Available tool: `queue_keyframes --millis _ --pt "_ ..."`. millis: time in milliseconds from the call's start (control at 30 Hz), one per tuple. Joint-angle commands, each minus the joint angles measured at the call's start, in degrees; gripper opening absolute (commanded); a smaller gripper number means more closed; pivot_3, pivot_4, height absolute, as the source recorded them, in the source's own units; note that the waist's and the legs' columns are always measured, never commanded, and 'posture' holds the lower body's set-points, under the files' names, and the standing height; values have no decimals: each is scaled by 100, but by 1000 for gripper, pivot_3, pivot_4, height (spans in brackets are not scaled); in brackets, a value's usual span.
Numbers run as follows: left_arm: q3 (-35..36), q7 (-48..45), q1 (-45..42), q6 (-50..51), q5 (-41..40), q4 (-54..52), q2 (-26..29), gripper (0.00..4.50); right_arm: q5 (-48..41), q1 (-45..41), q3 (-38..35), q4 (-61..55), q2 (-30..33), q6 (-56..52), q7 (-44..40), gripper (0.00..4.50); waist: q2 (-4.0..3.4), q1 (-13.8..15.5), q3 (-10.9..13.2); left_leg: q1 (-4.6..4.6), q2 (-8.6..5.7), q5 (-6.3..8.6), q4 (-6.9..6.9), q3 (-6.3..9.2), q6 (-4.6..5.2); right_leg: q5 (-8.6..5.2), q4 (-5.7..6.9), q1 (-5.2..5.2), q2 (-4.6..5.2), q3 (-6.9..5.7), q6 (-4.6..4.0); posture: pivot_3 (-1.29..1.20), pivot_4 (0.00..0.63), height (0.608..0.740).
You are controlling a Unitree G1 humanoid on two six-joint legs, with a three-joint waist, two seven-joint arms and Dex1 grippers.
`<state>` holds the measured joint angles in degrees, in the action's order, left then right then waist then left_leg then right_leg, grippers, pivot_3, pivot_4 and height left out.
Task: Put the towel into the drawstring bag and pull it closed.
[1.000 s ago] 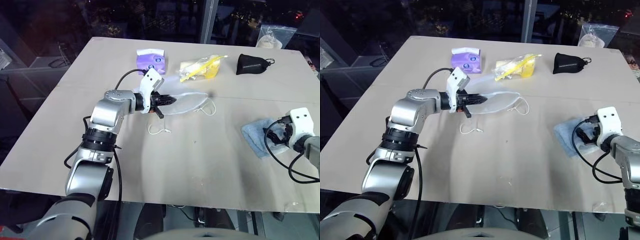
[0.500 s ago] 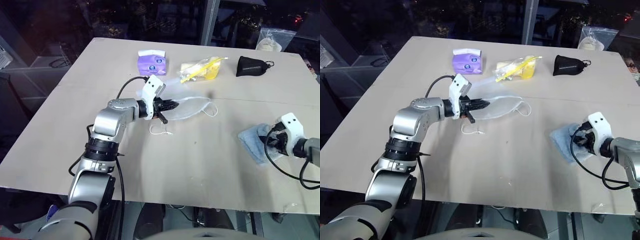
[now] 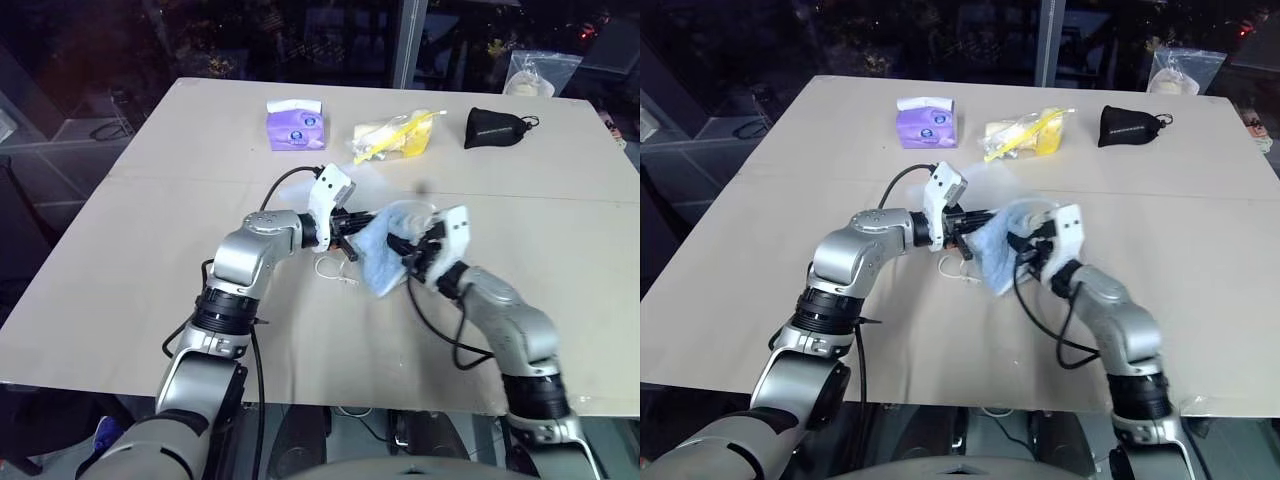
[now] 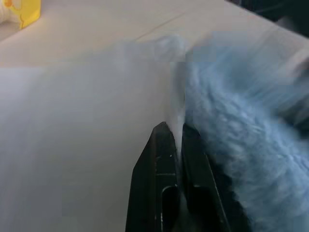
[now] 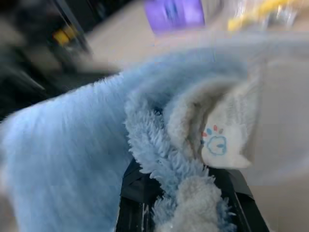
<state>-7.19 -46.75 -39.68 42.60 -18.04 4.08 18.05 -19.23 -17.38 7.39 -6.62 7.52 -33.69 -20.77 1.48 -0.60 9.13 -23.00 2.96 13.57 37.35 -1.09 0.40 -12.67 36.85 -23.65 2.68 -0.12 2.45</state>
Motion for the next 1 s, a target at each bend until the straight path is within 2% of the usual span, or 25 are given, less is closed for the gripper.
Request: queue_keyframes --millis 33,133,267,333,400,600,767,833,867,900,1000 --pt "44 -49 -15 -109 -234 -555 -61 0 746 -227 468 890 -38 699 101 66 5 -18 -3 -2 -2 0 0 -5 0 0 -5 -1 2 5 1 0 150 740" --pt "-12 -125 129 -13 -295 -692 47 0 994 -509 443 1418 -129 824 274 66 6 -66 -5 9 -5 0 -1 -10 0 -1 -5 0 0 25 4 0 150 740" --pt "-201 -287 489 135 -251 -918 439 0 -952 -942 -1329 1638 -1122 364 462 66 5 -115 -5 30 11 0 -8 0 0 2 17 0 -22 28 -1 0 150 740" --pt "-269 -348 644 133 -212 -1007 648 0 -1871 -1159 -2047 1685 -1334 32 440 66 4 -119 -4 28 21 0 -6 14 0 6 22 0 -48 42 -9 0 150 740" --pt "-192 -318 724 234 -274 -1061 753 0 -2363 -1291 -2402 1715 -1362 -237 383 66 2 -113 -2 28 23 -1 -6 17 0 9 22 0 -68 66 -13 0 150 740" --pt "65 -267 628 508 -528 -987 850 0 -2946 -1419 -2681 1771 -1458 -624 457 66 0 -132 -1 14 22 0 -17 2 0 8 7 -11 -69 85 -12 0 150 740" --pt "193 -154 326 1173 -1151 -1123 369 0 -2038 -1737 -2209 2676 -1616 242 346 66 -1 -145 0 9 22 0 -20 0 1 6 2 -15 -69 86 -9 0 150 740" --pt "134 -155 309 1237 -1202 -1196 327 0 -1615 -1792 -1895 3019 -1615 661 113 979 0 -165 0 11 21 0 -19 -3 1 6 1 -14 -69 89 -9 0 150 740" --pt "116 -137 309 1252 -1208 -1215 316 0 -1544 -1866 -1924 3231 -1676 834 220 1168 0 -183 0 12 21 0 -20 -3 1 6 1 -13 -69 90 -8 0 150 740" --pt "129 -102 302 1231 -1187 -1164 314 0 -1262 -1859 -1738 3272 -1648 1043 296 1645 0 -194 0 16 21 0 -20 -5 1 6 1 -14 -71 95 -8 0 150 740" --pt "279 50 244 1210 -1168 -925 315 0 -719 -1563 -1178 2672 -1449 1185 226 3172 -1 -188 0 21 22 0 -23 -3 1 6 8 -15 -76 98 -9 0 150 740"
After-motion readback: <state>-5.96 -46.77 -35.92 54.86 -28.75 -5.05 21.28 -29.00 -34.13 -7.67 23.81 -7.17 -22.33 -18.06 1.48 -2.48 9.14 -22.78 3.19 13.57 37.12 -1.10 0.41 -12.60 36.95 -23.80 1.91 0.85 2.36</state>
